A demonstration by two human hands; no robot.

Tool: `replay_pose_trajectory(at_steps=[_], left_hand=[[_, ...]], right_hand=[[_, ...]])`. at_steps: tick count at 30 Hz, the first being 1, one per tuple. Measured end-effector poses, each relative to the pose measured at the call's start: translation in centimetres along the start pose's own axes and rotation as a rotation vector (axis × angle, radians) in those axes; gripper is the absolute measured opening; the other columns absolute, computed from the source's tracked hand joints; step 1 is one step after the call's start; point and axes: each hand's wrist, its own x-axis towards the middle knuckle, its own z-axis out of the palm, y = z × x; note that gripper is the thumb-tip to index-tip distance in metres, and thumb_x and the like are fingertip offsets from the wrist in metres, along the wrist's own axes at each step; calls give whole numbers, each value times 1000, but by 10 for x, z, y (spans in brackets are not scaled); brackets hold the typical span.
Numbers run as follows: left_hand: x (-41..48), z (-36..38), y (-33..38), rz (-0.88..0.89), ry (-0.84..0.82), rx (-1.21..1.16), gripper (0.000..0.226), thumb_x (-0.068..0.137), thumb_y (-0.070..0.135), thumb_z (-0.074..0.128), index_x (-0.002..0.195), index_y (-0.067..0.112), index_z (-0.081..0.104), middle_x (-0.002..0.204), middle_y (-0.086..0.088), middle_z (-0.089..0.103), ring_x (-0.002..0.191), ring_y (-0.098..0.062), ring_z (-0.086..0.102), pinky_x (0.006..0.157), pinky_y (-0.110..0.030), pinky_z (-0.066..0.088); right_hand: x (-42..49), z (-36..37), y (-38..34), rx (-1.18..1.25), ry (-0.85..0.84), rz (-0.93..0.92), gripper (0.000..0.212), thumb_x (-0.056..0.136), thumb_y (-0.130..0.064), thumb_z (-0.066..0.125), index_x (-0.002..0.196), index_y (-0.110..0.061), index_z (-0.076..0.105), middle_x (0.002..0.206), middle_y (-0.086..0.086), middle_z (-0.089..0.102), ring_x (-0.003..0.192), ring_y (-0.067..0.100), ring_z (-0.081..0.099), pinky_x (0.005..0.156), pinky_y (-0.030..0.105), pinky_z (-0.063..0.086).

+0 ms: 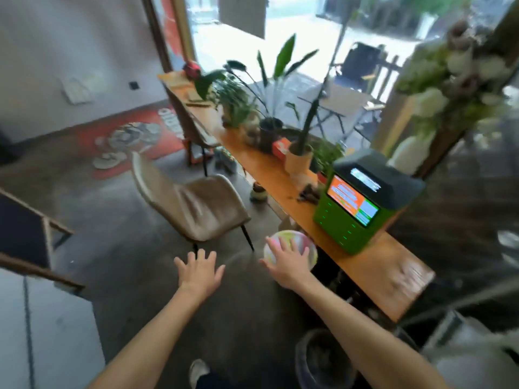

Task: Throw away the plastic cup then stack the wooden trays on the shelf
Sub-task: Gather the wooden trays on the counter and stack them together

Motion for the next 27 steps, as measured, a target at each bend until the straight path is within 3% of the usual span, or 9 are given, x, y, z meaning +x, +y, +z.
replay_pose_trajectory(at_steps=[4, 7, 10, 13, 16, 22, 27], left_hand=[[30, -50, -86, -58, 62, -12, 54, 95, 61, 32, 138, 30, 44, 139, -4, 49, 130, -30, 43, 103, -58, 29], [58, -87, -150, -32, 107, -20, 48, 98, 55, 34, 131, 26, 52, 133, -5, 57, 124, -29, 52, 105, -51, 32], [84, -119, -212, -37, 168, -2, 42, 99, 50, 36, 123, 22, 57, 128, -6, 62, 120, -28, 57, 103, -45, 37], [112, -145, -267, -68, 205, -13, 40, 99, 47, 38, 120, 21, 59, 126, -6, 63, 120, -28, 57, 101, -43, 38], [148, -163, -311, -92, 219, -38, 40, 100, 46, 37, 120, 20, 60, 127, -6, 63, 120, -27, 57, 100, -43, 39], [239, -177, -378, -97, 206, -85, 39, 99, 46, 39, 116, 18, 62, 126, -6, 64, 118, -28, 59, 98, -42, 41], [338, -200, -427, -64, 217, -41, 41, 97, 48, 39, 118, 21, 63, 127, -5, 65, 116, -29, 62, 95, -41, 44]], right_hand=[[58, -44, -92, -72, 47, -77, 73, 90, -72, 32, 154, -43, 14, 165, -1, 15, 152, 29, 9, 114, 65, 10], [98, -71, -159, -39, 166, -152, 63, 92, -67, 36, 144, -33, 42, 146, 2, 51, 136, 30, 45, 108, 58, 35], [125, -95, -224, -45, 278, -226, 53, 95, -60, 39, 136, -30, 54, 131, 1, 63, 117, 27, 61, 94, 45, 48], [151, -109, -277, -58, 336, -253, 50, 90, -64, 37, 125, -37, 61, 124, -4, 66, 109, 24, 64, 90, 44, 51], [190, -116, -316, -95, 307, -251, 52, 88, -64, 34, 116, -33, 65, 121, -4, 68, 109, 24, 64, 91, 43, 50], [275, -123, -380, -124, 251, -241, 51, 93, -60, 41, 127, -29, 63, 130, 0, 65, 117, 25, 61, 95, 44, 51], [378, -130, -437, -105, 201, -204, 59, 89, -70, 33, 120, -32, 64, 127, 3, 66, 119, 28, 60, 94, 45, 49]])
